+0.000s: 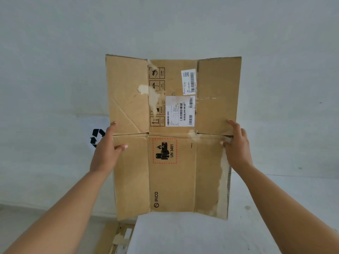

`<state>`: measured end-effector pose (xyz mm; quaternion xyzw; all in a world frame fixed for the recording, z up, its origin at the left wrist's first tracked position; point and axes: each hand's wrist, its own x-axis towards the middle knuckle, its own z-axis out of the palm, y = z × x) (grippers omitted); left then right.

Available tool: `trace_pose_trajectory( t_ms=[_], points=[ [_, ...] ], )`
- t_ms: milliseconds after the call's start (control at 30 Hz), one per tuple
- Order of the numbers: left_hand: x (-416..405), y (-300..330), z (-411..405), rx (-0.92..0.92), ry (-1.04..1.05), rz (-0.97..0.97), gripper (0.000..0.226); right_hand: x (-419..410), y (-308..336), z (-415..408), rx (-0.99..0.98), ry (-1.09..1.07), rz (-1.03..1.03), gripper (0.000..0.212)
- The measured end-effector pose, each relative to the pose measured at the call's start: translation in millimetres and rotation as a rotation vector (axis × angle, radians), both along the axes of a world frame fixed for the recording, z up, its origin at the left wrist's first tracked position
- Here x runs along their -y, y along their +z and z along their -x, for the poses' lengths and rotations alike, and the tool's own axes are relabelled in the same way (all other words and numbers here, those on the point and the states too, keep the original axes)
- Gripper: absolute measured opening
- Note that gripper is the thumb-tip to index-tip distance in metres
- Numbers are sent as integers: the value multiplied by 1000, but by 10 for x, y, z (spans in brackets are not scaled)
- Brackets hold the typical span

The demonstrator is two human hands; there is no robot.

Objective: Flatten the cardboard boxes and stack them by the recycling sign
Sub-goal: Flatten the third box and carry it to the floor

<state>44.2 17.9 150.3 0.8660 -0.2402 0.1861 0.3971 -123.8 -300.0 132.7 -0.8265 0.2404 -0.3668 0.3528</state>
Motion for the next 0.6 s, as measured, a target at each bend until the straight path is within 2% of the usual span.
trace_pose_trajectory(
  t_ms=[167,600],
  points=[
    [-426,24,-531,15,-33,4,76,-557,-84,-375,35,-87,-16,65],
    [-2368,-26,-1971,-35,-39,-41,78,-2566,-253,-1706,14,-123,-61,66]
  ],
)
